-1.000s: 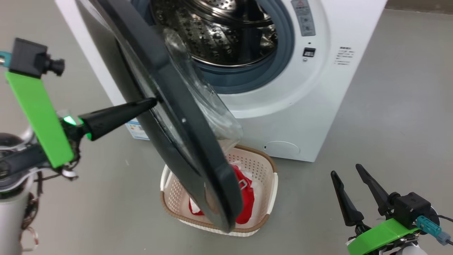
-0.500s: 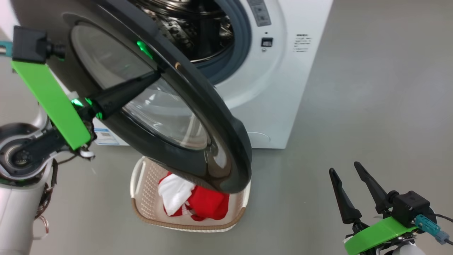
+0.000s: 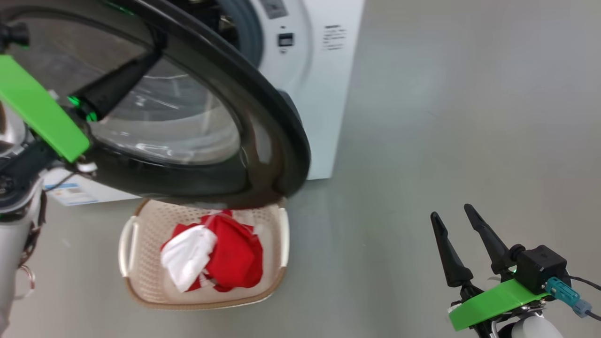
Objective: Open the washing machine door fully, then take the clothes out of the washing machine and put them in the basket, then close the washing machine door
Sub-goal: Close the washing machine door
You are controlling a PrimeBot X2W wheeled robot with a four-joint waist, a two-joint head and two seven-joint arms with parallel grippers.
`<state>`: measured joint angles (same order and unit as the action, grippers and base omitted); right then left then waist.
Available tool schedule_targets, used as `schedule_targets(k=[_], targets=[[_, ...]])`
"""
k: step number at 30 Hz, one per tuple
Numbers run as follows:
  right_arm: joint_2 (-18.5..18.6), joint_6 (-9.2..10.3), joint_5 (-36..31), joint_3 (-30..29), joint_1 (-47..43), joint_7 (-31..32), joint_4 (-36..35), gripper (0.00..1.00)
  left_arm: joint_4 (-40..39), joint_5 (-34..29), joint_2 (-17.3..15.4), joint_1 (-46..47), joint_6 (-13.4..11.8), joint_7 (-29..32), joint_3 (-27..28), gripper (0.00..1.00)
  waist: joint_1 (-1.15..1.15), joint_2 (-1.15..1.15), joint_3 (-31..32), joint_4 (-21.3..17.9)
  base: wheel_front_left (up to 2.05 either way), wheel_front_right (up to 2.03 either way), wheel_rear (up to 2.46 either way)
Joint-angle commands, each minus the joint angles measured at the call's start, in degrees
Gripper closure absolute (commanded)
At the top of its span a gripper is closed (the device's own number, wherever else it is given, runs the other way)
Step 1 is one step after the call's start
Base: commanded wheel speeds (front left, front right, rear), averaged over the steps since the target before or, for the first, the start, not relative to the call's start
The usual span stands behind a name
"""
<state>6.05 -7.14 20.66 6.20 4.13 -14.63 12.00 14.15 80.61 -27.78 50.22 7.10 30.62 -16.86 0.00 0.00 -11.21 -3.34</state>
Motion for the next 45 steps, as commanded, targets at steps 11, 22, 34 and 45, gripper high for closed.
schedule_targets(k=[11, 22, 34, 45], targets=[[-0.7, -0.35, -0.4, 0.8, 3.1, -0.4, -1.5, 0.0, 5.0, -0.9, -4.6, 5.9, 0.4, -9.4, -0.5, 1.0, 0.0, 0.0, -1.9, -5.3, 0.0, 0.0, 0.0], [-0.4, -0.35, -0.5, 0.2, 2.9, -0.4, -1.4, 0.0, 5.5, 1.9, -6.7, 4.5, 0.4, -11.0, -5.2, 1.0, 0.0, 0.0, -0.8, -4.8, 0.0, 0.0, 0.0], [0.6, -0.35, -0.7, 0.3, 2.1, -0.4, -1.3, 0.0, -0.8, 4.3, -9.1, -3.1, 0.4, -15.5, -8.8, 0.08, 0.0, 0.0, 0.7, -1.3, 0.0, 0.0, 0.0], [1.2, -0.35, -0.7, 0.3, 0.3, -0.4, -1.2, 0.0, -3.8, 6.5, -9.3, -16.2, 0.4, -23.7, -10.7, 0.0, 0.0, 0.0, 2.9, 1.8, 0.0, 0.0, 0.0]])
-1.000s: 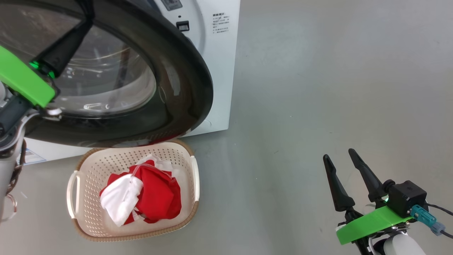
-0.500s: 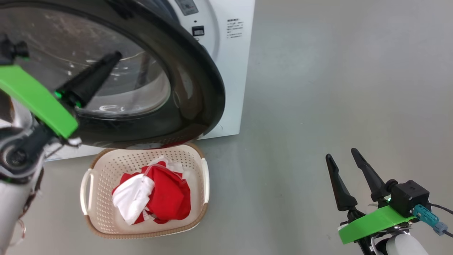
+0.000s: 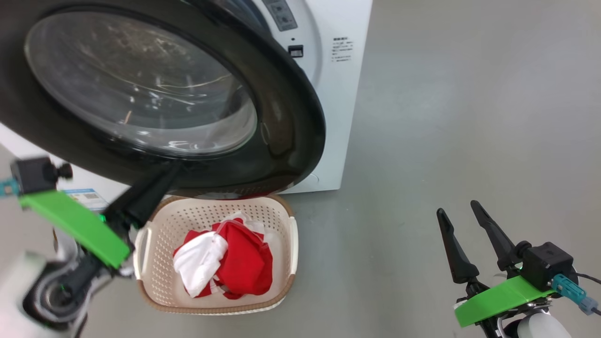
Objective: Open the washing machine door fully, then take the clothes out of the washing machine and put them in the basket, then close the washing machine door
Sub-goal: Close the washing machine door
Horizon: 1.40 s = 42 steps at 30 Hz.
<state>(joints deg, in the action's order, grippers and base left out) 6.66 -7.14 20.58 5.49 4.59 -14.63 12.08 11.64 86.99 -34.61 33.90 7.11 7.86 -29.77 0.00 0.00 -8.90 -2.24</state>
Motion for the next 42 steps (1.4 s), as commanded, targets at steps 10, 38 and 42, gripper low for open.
schedule_targets(k=[10, 38, 42], targets=[[1.0, -0.35, -0.6, 0.9, -1.4, -0.4, -1.5, 0.0, -0.6, 1.5, -1.3, -10.1, 0.4, -9.0, 2.3, 0.0, 0.0, 0.0, 0.8, 2.3, 0.0, 0.0, 0.0], [0.9, -0.35, -0.3, -0.8, -3.7, -0.4, -1.1, 0.0, 8.1, -17.8, 8.3, -27.9, 0.4, -22.8, 14.7, 0.0, 0.0, 0.0, 2.1, -0.3, 0.0, 0.0, 0.0], [0.9, -0.35, -0.2, -1.0, -3.9, -0.4, -1.0, 0.0, 8.7, -26.3, 11.7, -29.4, 0.4, -22.8, 18.5, 0.0, 0.0, 0.0, 2.2, -0.4, 0.0, 0.0, 0.0]])
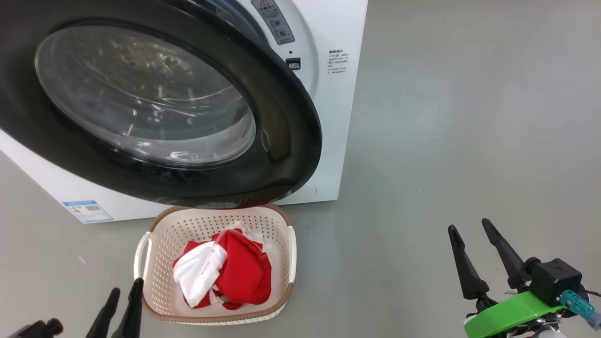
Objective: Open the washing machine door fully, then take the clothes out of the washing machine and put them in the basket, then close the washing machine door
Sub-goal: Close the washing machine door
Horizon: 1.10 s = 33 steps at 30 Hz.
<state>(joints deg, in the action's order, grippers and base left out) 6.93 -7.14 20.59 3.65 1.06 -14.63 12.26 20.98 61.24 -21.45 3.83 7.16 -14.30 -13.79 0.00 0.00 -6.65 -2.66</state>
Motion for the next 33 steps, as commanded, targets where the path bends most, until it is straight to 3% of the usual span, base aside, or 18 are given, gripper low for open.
schedule_targets(k=[1, 7, 14, 18, 33], targets=[[0.6, -0.35, -0.2, 0.8, -0.4, -0.4, -1.2, 0.0, -0.4, -2.2, -0.5, 0.4, 0.3, -0.7, 3.7, 0.0, 0.0, 0.0, 0.0, 0.0, 0.0, 0.0, 0.0], [0.6, -0.35, -0.1, 0.6, -0.6, -0.4, -1.0, 0.0, -0.8, -12.0, 4.0, -1.3, 0.3, -0.7, 9.9, 0.0, 0.0, 0.0, 0.3, -0.1, 0.0, 0.0, 0.0], [0.7, -0.35, 0.0, 0.4, -0.9, -0.4, -1.0, 0.0, -2.1, -21.9, 6.2, -2.3, 0.3, -0.7, 13.6, 0.0, 0.0, 0.0, 0.8, 0.0, 0.0, 0.0, 0.0], [0.6, -0.35, 0.0, 0.3, -1.1, -0.4, -1.0, 0.0, -4.3, -28.3, 9.4, -3.1, 0.3, -0.7, 17.9, 0.0, 0.0, 0.0, 1.1, -0.1, 0.0, 0.0, 0.0], [0.4, -0.35, -0.1, 0.3, -1.7, -0.4, -1.1, 0.0, -8.2, -44.1, 13.6, -5.7, 0.3, -0.7, 21.1, 0.0, 0.0, 0.0, 2.0, -0.2, 0.0, 0.0, 0.0]])
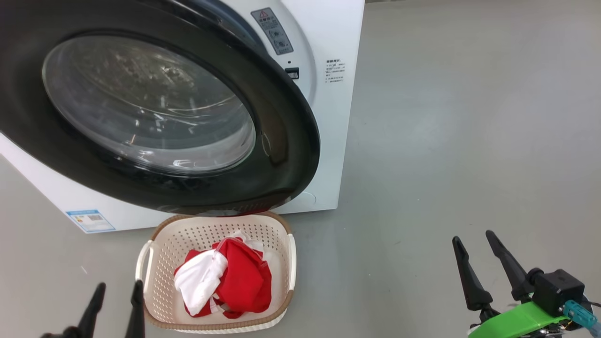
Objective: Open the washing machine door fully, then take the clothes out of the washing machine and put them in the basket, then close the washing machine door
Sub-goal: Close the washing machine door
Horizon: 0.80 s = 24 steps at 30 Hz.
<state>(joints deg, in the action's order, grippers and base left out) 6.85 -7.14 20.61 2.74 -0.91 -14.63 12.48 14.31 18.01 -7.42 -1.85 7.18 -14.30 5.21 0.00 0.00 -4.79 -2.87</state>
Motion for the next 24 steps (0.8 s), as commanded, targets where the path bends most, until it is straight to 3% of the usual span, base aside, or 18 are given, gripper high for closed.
schedule_targets(k=[1, 11, 24], targets=[[0.5, -0.35, -0.1, 1.2, 0.2, -0.4, -1.3, 0.0, -1.8, -2.1, -0.3, -0.2, 0.3, -0.7, 1.9, 0.0, 0.0, 0.0, 0.3, 0.0, 0.0, 0.0, 0.0], [0.6, -0.35, -0.2, 1.2, -0.6, -0.4, -1.4, 0.0, -3.1, -5.6, 2.2, -2.2, 0.3, -0.7, 3.0, 0.0, 0.0, 0.0, 1.2, 0.1, 0.0, 0.0, 0.0], [0.9, -0.35, 0.0, 1.6, -0.6, -0.4, -1.3, 0.0, -4.0, -6.3, 2.6, -2.3, 0.3, -0.7, 3.0, 0.0, 0.0, 0.0, 1.4, 0.1, 0.0, 0.0, 0.0]])
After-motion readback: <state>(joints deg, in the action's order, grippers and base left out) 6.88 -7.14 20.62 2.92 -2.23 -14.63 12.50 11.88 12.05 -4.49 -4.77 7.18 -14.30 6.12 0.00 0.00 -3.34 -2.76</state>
